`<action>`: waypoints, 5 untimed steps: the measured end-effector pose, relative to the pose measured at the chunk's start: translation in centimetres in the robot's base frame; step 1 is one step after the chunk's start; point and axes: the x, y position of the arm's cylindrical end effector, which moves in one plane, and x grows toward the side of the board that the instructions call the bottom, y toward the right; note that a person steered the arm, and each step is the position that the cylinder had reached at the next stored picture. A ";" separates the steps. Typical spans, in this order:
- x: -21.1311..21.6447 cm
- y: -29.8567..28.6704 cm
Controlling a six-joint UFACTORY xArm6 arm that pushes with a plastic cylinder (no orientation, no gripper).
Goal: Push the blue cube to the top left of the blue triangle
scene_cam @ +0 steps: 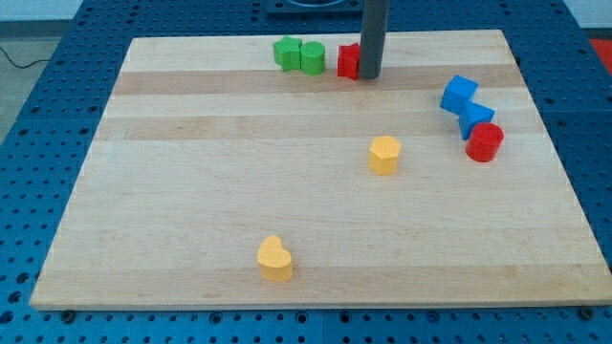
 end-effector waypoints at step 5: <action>-1.5 0.7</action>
